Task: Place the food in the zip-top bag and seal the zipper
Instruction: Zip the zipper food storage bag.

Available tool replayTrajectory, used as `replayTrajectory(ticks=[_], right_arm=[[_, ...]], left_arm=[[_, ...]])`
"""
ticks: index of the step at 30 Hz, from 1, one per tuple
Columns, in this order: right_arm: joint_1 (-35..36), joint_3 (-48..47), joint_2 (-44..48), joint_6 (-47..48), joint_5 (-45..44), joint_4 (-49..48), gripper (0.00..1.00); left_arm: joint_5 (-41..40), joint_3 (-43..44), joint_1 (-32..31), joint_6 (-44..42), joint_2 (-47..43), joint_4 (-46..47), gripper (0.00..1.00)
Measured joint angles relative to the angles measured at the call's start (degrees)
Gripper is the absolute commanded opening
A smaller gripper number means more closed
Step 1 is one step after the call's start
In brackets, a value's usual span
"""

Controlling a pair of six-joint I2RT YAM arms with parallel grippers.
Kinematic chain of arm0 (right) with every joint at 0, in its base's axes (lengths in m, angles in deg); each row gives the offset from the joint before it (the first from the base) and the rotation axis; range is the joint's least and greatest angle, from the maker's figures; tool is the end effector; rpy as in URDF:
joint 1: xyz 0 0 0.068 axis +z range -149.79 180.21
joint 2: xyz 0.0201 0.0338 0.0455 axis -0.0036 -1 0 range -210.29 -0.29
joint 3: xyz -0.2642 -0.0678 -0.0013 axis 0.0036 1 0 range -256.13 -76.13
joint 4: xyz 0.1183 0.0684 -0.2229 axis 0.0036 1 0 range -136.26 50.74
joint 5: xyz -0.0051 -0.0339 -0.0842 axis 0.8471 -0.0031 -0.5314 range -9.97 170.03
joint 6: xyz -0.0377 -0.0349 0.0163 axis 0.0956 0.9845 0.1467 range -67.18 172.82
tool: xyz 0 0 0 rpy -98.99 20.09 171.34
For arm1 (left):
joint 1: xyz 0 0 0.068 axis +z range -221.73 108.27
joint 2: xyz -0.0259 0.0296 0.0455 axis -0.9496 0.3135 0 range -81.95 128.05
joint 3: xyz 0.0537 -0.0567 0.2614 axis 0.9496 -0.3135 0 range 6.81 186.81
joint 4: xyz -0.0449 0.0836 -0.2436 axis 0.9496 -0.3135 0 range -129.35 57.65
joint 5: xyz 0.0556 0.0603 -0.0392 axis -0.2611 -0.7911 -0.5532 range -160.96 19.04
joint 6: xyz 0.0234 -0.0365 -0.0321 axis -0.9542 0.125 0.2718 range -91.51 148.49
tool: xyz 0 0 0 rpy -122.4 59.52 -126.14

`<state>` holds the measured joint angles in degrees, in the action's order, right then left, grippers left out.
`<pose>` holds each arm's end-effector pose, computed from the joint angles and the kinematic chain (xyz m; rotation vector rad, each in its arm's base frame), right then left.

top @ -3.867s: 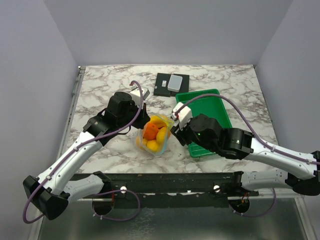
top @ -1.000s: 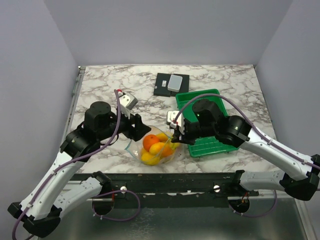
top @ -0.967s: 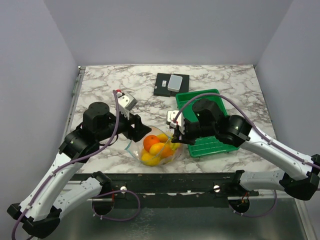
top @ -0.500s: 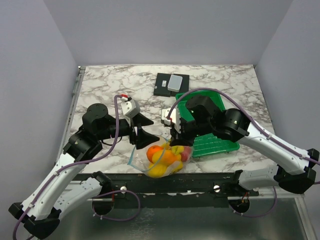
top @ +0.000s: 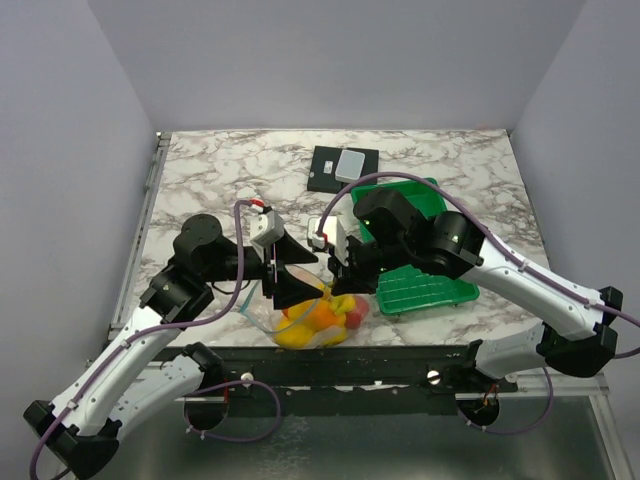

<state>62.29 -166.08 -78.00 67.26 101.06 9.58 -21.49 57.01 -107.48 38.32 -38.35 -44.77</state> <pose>0.1143 0.2430 0.4080 -1.6465 1.7772 0.8282 0.1156 -0.1165 0.3735 1.0538 1.4747 -1.2962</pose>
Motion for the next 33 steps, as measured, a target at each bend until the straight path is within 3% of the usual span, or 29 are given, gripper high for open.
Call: replayTrajectory(ticks=[10,21,33], right_arm=[[0.24,-1.31,-1.57,-1.42,-0.37,0.83,0.01],[0.55,-3.37,-2.95,-4.46,-2.14,1.38,0.01],[0.61,-5.07,-2.97,-8.59,-5.55,2.69,0.01]], left_arm=[[0.76,-4.04,-1.53,0.33,-0.04,2.95,0.78],[1.18,-6.56,-2.67,0.2,-3.3,3.74,0.6],[-0.07,-6.88,-3.02,-0.02,-4.0,4.11,0.58]])
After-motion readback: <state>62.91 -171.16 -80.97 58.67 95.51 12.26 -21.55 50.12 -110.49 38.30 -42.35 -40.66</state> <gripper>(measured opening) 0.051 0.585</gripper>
